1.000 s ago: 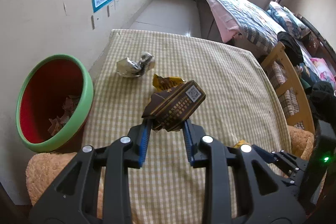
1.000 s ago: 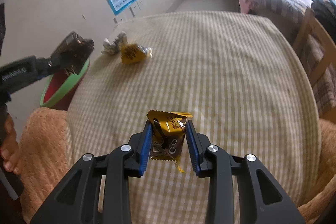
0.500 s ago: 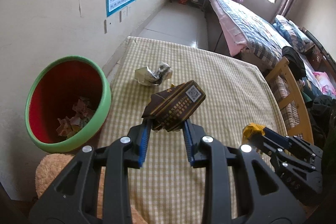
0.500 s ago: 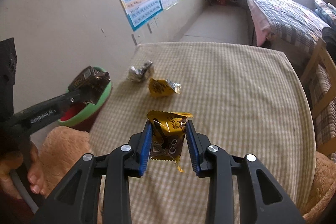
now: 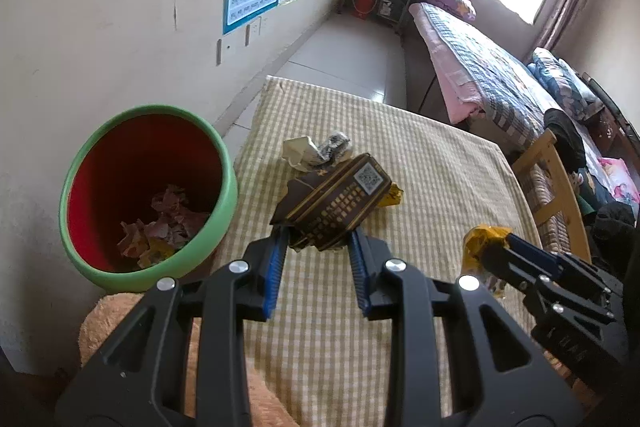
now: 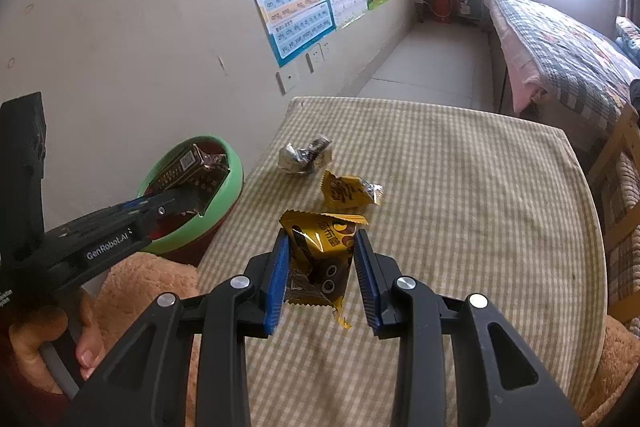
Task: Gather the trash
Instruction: 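Carry the brown wrapper and gold wrapper over the red bin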
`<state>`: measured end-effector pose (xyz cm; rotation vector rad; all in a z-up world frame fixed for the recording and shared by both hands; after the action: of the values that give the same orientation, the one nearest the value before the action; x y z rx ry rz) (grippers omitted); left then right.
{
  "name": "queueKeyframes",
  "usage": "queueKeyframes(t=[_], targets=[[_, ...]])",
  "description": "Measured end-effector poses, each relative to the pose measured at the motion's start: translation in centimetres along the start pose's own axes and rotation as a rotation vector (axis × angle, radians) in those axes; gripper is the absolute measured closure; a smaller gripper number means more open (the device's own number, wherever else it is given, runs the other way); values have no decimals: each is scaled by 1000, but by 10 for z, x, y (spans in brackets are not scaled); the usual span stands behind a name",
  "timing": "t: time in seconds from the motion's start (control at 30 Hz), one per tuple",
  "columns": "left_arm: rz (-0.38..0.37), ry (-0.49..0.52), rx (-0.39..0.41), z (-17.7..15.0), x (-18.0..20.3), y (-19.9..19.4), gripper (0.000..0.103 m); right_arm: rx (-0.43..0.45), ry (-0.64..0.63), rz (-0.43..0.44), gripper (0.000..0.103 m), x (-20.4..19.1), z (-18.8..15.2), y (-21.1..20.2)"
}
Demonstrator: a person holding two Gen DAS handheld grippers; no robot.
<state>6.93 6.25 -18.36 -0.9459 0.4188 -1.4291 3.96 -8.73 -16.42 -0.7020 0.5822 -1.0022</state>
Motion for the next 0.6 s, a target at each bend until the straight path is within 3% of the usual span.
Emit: queueKeyframes(t=[0.6], targets=[[50, -56, 23, 8, -41, -6, 75, -16, -62, 56, 71, -33, 15, 18]])
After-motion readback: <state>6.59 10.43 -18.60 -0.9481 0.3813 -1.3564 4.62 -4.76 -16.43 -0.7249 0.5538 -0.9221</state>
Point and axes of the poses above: each gripper's, at about its wrist camera, not at the fingertips, and y roughly the way its jaws point, x to its right, z to its top, the point moved 9 cm from there along y, roughly the way its jaws point, and after that the axes turned 7 degrees about -y, right-handed, at the moved point
